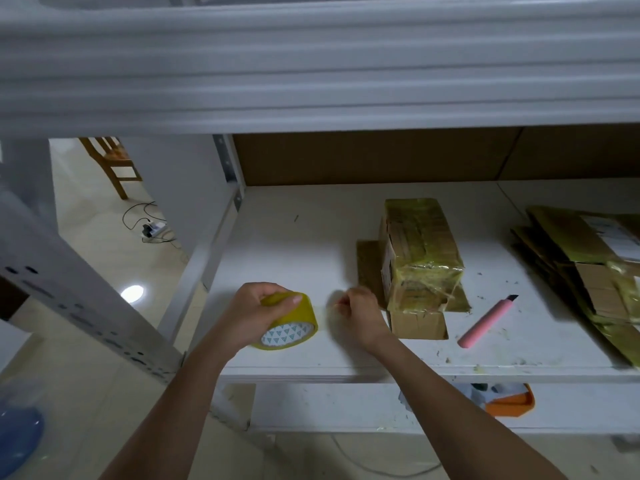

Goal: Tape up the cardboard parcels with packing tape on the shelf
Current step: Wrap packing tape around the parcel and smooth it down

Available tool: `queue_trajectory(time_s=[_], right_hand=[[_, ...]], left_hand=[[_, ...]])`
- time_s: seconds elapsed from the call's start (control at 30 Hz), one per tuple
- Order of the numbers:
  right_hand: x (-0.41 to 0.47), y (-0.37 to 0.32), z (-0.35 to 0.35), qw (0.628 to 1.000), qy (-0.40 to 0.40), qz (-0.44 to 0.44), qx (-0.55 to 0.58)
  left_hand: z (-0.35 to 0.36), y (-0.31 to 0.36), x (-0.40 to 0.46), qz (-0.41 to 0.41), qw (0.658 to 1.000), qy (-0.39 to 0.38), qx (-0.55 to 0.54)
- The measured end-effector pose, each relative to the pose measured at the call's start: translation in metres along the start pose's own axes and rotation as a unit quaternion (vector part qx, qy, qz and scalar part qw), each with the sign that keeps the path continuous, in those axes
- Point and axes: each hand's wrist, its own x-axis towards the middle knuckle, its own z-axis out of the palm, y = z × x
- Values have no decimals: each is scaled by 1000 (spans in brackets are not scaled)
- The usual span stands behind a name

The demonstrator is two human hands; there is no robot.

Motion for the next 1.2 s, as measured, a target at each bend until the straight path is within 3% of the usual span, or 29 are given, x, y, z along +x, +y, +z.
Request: queue_trajectory(time_s=[0.23,0.37,0.6,0.73,0.87,0.93,1.07,1.2], right_hand=[[-13,-15,-12,980,75,-40,178],[-21,-27,-26,970,110,-73,202],[-37,-24,-63,957,105,-47,268],[-48,-9,-92,948,177,-55,258],[-57,7,-112,939,239,-72,234],[-61,16,-122,930,277,-57,237],[-69,39,-143,907,317,-12,276],[-73,63,-147,895,345,24,281]], left_hand=[[-17,-4,-10,-1,999,-13,-46],[-28,-6,-15,19,997,-7,-72],[-26,13,-20,73,989,-46,-119],[-14,31,-21,127,980,-101,-117],[3,58,-13,180,974,-93,-101],[8,72,-6,185,976,-91,-65],[20,94,6,214,959,-74,172],[44,105,21,231,949,-99,190]])
